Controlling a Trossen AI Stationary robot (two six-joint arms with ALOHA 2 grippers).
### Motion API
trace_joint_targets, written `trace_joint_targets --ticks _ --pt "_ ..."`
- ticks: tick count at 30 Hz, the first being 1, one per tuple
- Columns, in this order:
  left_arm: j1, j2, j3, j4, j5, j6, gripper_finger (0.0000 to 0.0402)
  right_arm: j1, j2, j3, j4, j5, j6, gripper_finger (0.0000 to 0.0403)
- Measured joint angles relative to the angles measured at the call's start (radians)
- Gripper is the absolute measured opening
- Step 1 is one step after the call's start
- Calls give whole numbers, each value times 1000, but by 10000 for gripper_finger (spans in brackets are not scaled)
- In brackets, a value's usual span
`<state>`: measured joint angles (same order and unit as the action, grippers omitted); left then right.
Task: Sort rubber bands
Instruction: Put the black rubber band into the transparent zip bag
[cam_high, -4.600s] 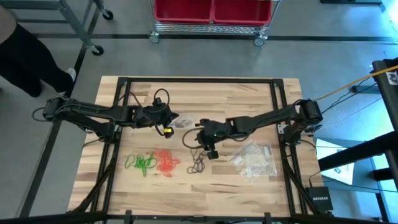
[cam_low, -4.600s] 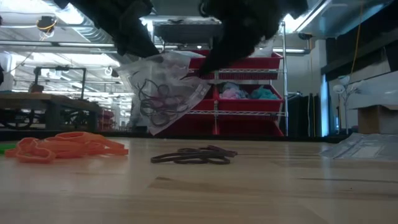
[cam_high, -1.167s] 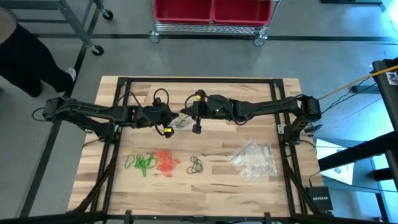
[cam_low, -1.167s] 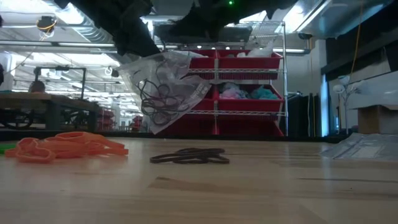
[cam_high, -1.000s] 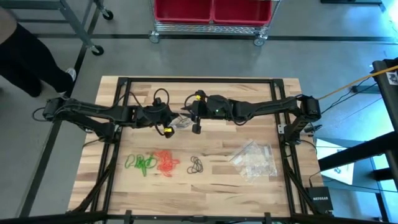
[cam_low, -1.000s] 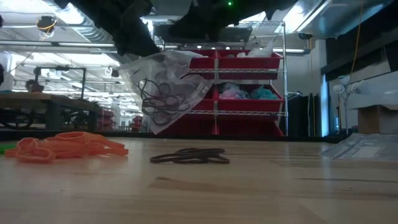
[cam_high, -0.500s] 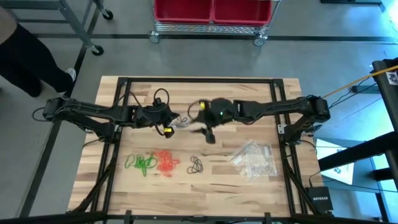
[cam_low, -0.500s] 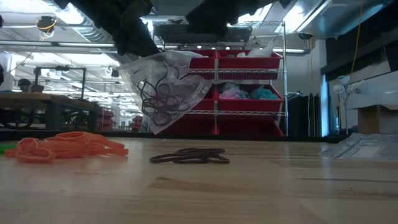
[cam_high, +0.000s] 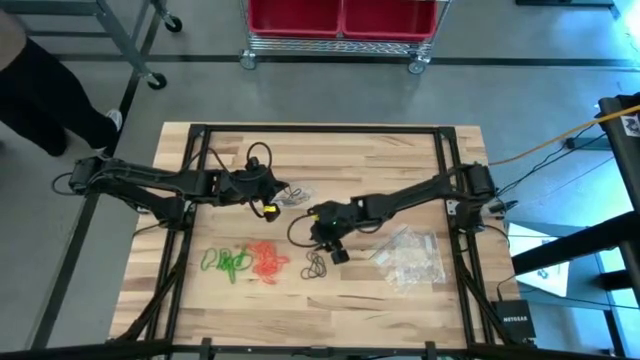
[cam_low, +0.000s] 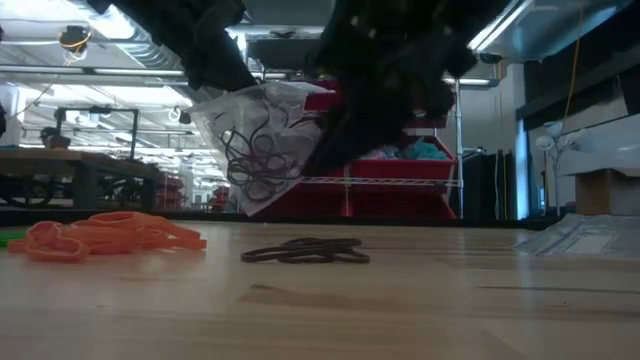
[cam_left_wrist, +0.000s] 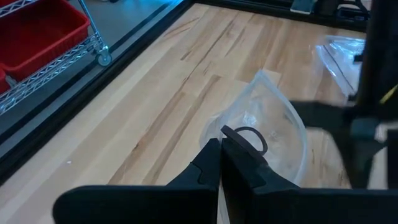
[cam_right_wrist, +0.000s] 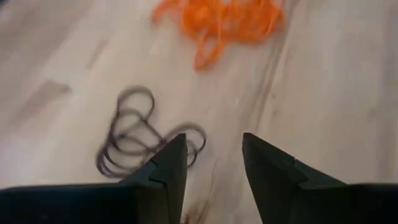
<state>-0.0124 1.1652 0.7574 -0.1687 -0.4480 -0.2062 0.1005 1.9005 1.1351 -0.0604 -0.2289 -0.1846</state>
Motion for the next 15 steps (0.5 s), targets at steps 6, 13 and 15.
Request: trace_joint_targets --ticks 6,13,15 --pt "0 0 0 0 0 -7 0 -3 107 10 10 62 76 123" --pt "0 0 0 -1 0 -4 0 -3 146 80 -31 -10 185 117" --pt "0 0 0 -1 0 -4 0 -10 137 104 -103 -17 189 117"
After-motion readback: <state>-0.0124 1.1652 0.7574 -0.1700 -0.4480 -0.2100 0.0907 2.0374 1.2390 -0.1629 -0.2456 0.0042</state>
